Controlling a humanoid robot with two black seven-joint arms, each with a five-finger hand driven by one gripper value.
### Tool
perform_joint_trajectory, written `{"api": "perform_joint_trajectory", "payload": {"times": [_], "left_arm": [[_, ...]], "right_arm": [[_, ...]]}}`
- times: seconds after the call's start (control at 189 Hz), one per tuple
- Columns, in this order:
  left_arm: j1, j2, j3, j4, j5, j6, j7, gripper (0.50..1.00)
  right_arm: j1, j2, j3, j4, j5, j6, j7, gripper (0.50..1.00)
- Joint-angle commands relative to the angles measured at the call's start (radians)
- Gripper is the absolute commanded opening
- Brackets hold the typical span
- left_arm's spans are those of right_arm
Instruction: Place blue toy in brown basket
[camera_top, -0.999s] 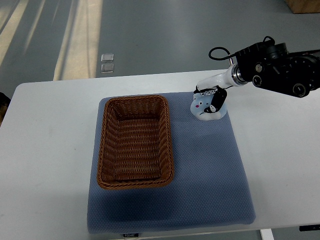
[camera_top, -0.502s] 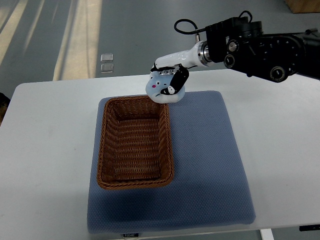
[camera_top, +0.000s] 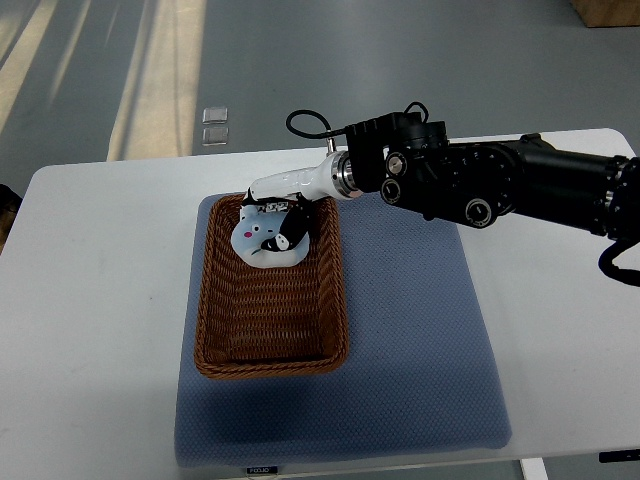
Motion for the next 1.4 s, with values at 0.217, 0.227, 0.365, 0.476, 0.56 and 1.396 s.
{"api": "perform_joint_trajectory", "payload": {"times": [0.217, 0.227, 0.365, 0.476, 0.56, 1.396], "left_arm": [[0.0, 0.0, 0.001, 0.0, -0.001, 0.0, 0.0, 1.0], [0.0, 0.0, 0.0, 0.0, 0.0, 0.0, 0.0, 1.0], [0.0, 0.0, 0.001, 0.0, 0.0, 0.0, 0.0, 1.0], [0.0, 0.0, 0.001, 0.0, 0.0, 0.0, 0.0, 1.0], [0.0, 0.0, 0.0, 0.0, 0.0, 0.0, 0.0, 1.0], [0.0, 0.0, 0.001, 0.0, 0.0, 0.0, 0.0, 1.0]], "right_arm": [[-0.027, 0.015, 0.02, -0.002, 0.003, -0.011, 0.002, 0.733], [-0.029, 0.015, 0.02, -0.002, 0.003, -0.011, 0.002, 0.754], [-0.038, 0.017, 0.02, -0.002, 0.004, -0.007, 0.003, 0.86], [-0.042, 0.019, 0.02, -0.002, 0.004, -0.007, 0.003, 0.86], [-0.042, 0.017, 0.02, -0.002, 0.006, -0.004, 0.003, 0.86], [-0.257, -0.13, 0.58, -0.118, 0.149, -0.032, 0.006, 0.911]]}}
